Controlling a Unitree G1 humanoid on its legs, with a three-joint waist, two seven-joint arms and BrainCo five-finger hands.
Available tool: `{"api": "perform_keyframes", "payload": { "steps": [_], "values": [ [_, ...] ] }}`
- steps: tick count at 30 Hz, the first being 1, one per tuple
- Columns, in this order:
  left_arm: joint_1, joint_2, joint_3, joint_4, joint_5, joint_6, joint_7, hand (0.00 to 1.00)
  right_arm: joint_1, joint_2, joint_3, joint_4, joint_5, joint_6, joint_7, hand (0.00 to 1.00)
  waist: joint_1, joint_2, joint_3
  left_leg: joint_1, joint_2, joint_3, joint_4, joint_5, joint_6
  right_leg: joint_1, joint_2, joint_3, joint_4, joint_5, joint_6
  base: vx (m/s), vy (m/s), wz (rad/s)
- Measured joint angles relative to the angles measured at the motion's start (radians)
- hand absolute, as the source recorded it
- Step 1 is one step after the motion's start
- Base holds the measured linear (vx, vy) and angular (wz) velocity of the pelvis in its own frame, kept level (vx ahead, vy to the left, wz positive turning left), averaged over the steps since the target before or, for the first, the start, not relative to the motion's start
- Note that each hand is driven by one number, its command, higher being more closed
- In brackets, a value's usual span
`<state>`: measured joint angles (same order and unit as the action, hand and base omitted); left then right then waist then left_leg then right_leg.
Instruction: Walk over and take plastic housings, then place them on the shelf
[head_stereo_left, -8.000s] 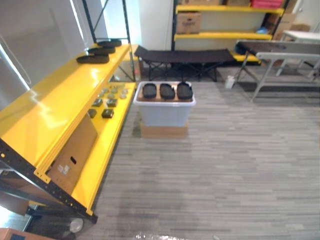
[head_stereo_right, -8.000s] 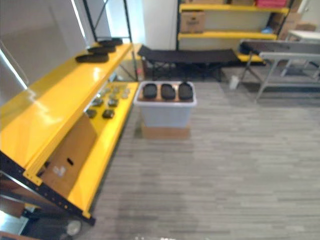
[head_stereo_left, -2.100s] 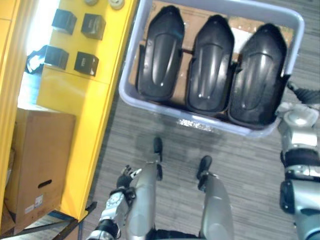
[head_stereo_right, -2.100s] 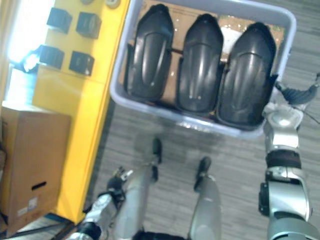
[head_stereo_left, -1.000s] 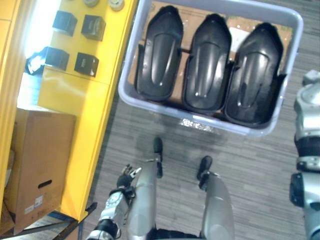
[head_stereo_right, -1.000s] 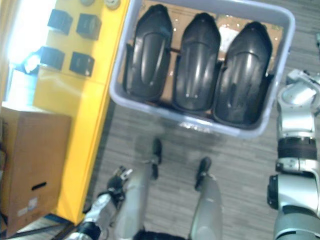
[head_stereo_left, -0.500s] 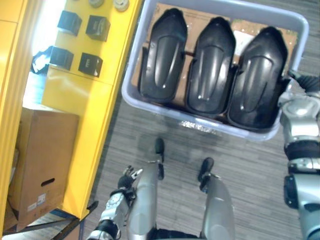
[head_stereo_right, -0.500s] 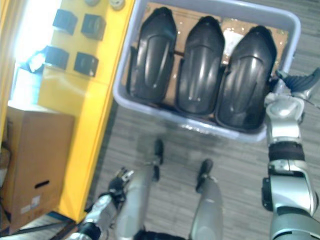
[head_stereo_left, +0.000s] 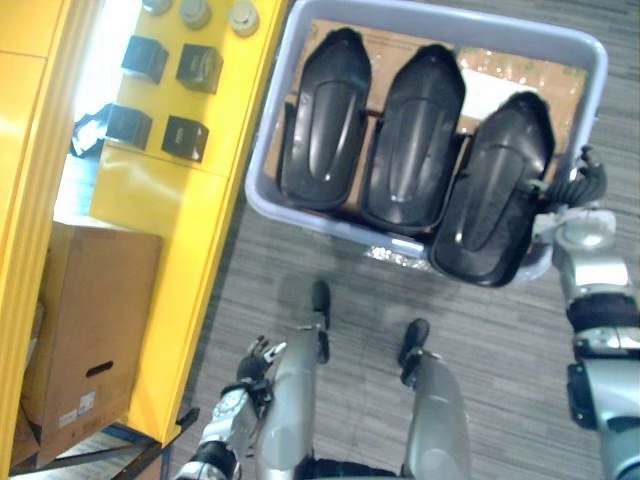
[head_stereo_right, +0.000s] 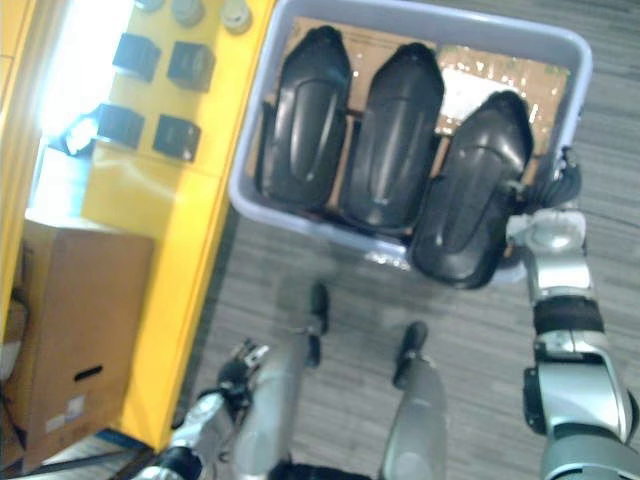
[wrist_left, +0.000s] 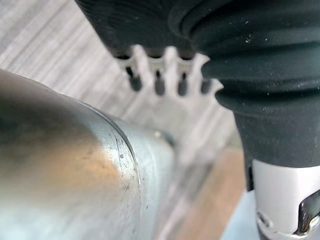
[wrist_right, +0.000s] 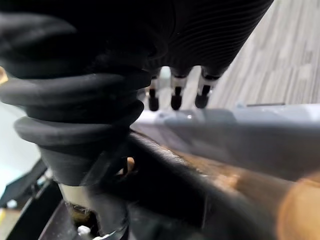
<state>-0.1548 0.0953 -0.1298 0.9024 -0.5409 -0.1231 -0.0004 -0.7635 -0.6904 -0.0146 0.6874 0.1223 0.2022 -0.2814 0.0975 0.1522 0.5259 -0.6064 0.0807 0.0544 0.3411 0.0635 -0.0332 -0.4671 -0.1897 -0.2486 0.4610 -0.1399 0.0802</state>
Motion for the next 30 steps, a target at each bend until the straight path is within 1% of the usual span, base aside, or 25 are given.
{"api": "perform_keyframes", "payload": {
  "steps": [5, 8, 11, 14, 15, 16, 17, 18, 19, 21, 22, 24, 25, 27, 29, 30],
  "values": [
    [0.0, 0.004, 0.0, 0.002, 0.0, 0.0, 0.0, 0.0, 0.002, 0.001, 0.002, 0.0, -0.018, -0.001, -0.004, 0.0, -0.001, -0.002, -0.001, -0.001, 0.0, 0.001, 0.001, 0.0, 0.0, 0.0, 0.001, 0.0, -0.001, 0.001, 0.002, 0.02, -0.007, 0.0],
    [0.0, 0.008, 0.0, 0.004, -0.002, -0.001, 0.0, 0.0, 0.003, 0.003, 0.002, 0.0, -0.02, 0.002, -0.018, 0.0, -0.001, -0.003, -0.002, -0.004, -0.001, 0.001, 0.001, 0.0, 0.0, -0.001, 0.001, 0.0, -0.003, 0.002, 0.004, 0.0, 0.0, 0.0],
    [0.001, 0.01, 0.0, 0.004, -0.004, -0.001, 0.0, 0.0, 0.003, 0.014, 0.002, 0.001, -0.024, 0.022, -0.049, 0.0, 0.0, -0.01, -0.004, -0.004, -0.001, 0.001, 0.001, 0.0, 0.0, -0.002, 0.001, 0.0, -0.003, 0.003, 0.004, 0.0, 0.0, 0.0],
    [0.002, 0.015, 0.0, 0.004, -0.004, -0.001, -0.001, 0.0, 0.002, 0.036, 0.003, 0.003, -0.069, 0.057, -0.114, 0.0, 0.001, -0.019, -0.009, -0.004, -0.002, 0.001, 0.001, 0.0, 0.0, -0.001, 0.0, 0.0, -0.004, 0.003, 0.004, 0.0, 0.0, 0.0],
    [0.002, 0.015, 0.0, 0.004, -0.009, -0.001, -0.001, 0.0, -0.001, 0.037, 0.003, 0.003, -0.089, 0.085, -0.162, 0.0, 0.002, -0.019, -0.009, -0.005, -0.003, 0.001, 0.001, 0.001, 0.001, 0.0, 0.0, 0.0, -0.004, 0.004, 0.006, 0.0, 0.0, 0.0],
    [0.002, 0.015, 0.0, 0.004, -0.009, -0.001, -0.001, 0.0, -0.004, 0.038, 0.003, 0.003, -0.1, 0.099, -0.191, 0.0, 0.003, -0.019, -0.009, -0.005, -0.003, 0.001, 0.001, 0.002, 0.002, 0.0, -0.001, 0.0, -0.005, 0.004, 0.006, 0.0, 0.0, 0.0],
    [0.004, 0.017, 0.0, 0.004, -0.009, -0.001, 0.0, 0.0, -0.009, 0.038, -0.001, 0.003, -0.101, 0.122, -0.248, 0.0, 0.003, -0.019, -0.009, -0.005, -0.004, 0.001, 0.001, 0.003, 0.004, 0.0, -0.001, 0.0, -0.006, 0.006, 0.007, 0.0, 0.0, 0.0],
    [0.006, 0.018, 0.0, 0.003, -0.011, -0.002, 0.0, 0.0, -0.011, 0.038, -0.005, 0.003, -0.101, 0.126, -0.322, 0.0, 0.003, -0.019, -0.009, -0.005, -0.005, 0.001, 0.0, 0.003, 0.005, 0.001, -0.002, 0.0, -0.008, 0.007, 0.009, 0.0, 0.0, 0.0],
    [0.008, 0.02, 0.0, 0.003, -0.011, -0.004, 0.0, 0.0, -0.013, 0.038, -0.008, 0.003, -0.101, 0.125, -0.355, 0.0, 0.003, -0.019, -0.009, -0.005, -0.005, 0.002, 0.0, 0.003, 0.005, 0.001, -0.002, 0.0, -0.009, 0.008, 0.009, 0.0, 0.0, 0.0],
    [0.015, 0.026, -0.001, 0.003, -0.012, -0.006, 0.001, 0.0, -0.024, 0.038, -0.048, -0.013, -0.103, 0.114, -0.474, 0.0, 0.002, -0.019, -0.009, -0.005, -0.005, 0.002, -0.001, 0.004, 0.006, 0.001, -0.001, 0.001, -0.014, 0.011, 0.009, 0.0, 0.0, -0.04],
    [0.019, 0.027, -0.001, 0.002, -0.013, -0.006, 0.002, 0.0, -0.029, 0.037, -0.057, -0.02, -0.108, 0.105, -0.506, 0.0, 0.001, -0.019, -0.009, -0.005, -0.005, 0.003, -0.001, 0.004, 0.006, 0.001, -0.001, 0.001, -0.015, 0.012, 0.009, 0.0, 0.0, 0.0],
    [0.032, 0.036, -0.004, 0.002, -0.013, -0.003, 0.02, 0.0, -0.038, 0.033, -0.087, -0.081, -0.145, 0.072, -0.606, 0.0, -0.001, -0.019, -0.009, -0.005, -0.005, 0.003, -0.002, 0.004, 0.007, 0.0, -0.001, 0.002, -0.016, 0.013, 0.009, 0.0, 0.0, 0.0],
    [0.037, 0.036, -0.005, 0.002, -0.013, -0.002, 0.021, 0.0, -0.042, 0.031, -0.09, -0.096, -0.149, 0.062, -0.628, 0.0, -0.002, -0.019, -0.009, -0.005, -0.005, 0.004, -0.002, 0.004, 0.007, 0.0, -0.001, 0.002, -0.016, 0.013, 0.01, 0.0, 0.0, 0.0],
    [0.06, 0.043, -0.006, 0.004, -0.013, 0.004, 0.022, 0.0, -0.056, 0.017, -0.09, -0.142, -0.176, 0.019, -0.688, 0.0, -0.001, -0.019, -0.009, -0.004, -0.004, 0.004, -0.003, 0.005, 0.007, 0.001, -0.001, 0.002, -0.017, 0.014, 0.01, 0.0, 0.0, 0.0],
    [0.072, 0.046, -0.006, 0.005, -0.013, 0.013, 0.022, 0.0, -0.058, 0.015, -0.09, -0.178, -0.186, -0.019, -0.705, 0.0, -0.001, -0.019, -0.009, -0.003, -0.004, 0.005, -0.003, 0.005, 0.007, 0.001, -0.001, 0.003, -0.017, 0.014, 0.01, 0.0, 0.0, 0.0],
    [0.079, 0.048, -0.006, 0.005, -0.013, 0.022, 0.022, 0.0, -0.058, 0.016, -0.088, -0.208, -0.186, -0.051, -0.701, 0.0, 0.0, -0.019, -0.009, 0.0, -0.004, 0.006, -0.004, 0.005, 0.007, 0.003, -0.001, 0.003, -0.018, 0.014, 0.01, 0.0, 0.0, 0.0]
  ]
}}
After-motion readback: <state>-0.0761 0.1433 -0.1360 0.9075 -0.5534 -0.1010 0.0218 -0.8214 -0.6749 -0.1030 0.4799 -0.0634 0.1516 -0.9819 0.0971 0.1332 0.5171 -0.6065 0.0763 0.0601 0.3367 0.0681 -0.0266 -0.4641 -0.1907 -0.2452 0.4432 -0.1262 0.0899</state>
